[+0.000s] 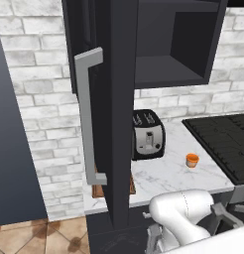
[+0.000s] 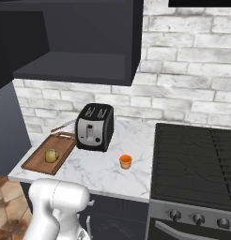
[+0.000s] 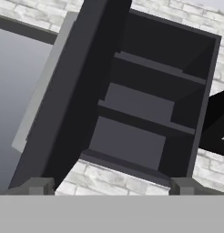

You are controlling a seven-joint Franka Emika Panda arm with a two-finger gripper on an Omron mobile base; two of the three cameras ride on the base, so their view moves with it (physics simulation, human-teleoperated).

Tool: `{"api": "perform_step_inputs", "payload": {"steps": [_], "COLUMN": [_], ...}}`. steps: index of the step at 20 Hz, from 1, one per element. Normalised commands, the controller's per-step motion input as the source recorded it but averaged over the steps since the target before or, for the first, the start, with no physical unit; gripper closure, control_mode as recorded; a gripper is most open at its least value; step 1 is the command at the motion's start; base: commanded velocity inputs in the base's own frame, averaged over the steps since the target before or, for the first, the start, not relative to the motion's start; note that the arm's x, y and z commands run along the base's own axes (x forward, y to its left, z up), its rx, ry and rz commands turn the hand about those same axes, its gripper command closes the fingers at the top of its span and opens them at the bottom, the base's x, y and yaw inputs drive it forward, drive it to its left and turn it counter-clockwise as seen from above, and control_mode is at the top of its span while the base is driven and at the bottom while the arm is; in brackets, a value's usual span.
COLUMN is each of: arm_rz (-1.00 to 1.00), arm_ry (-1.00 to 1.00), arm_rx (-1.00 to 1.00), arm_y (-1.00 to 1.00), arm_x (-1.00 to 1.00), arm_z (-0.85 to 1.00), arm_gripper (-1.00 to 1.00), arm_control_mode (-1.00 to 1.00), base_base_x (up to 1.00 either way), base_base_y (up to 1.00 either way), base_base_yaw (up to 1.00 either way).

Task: Pick the bread, place it on the cutting board, pick the jam, place it on the counter, and close the cabinet.

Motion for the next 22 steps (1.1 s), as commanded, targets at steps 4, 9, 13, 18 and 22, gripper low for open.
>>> {"api": "perform_step_inputs", "payload": {"steps": [4, 9, 13, 18, 22], "arm_rz": [0.00, 0.00, 0.00, 0.00, 0.00], "arm_ry": [0.00, 0.00, 0.00, 0.00, 0.00], "arm_rx": [0.00, 0.00, 0.00, 0.00, 0.00], "arm_y": [0.11, 0.13, 0.10, 0.09, 0.08], "arm_x": [0.00, 0.00, 0.00, 0.04, 0.11], "arm_z": [-0.11, -0.15, -0.14, -0.08, -0.03], "arm_gripper": [-1.00, -1.00, -1.00, -1.00, -1.00], "arm_control_mode": [-1.00, -1.00, -1.00, -1.00, -1.00], "base_base_x": [0.00, 0.00, 0.00, 0.00, 0.00], "base_base_y": [0.00, 0.00, 0.00, 0.00, 0.00], "base_base_yaw": [0.00, 0.00, 0.00, 0.00, 0.00]}}
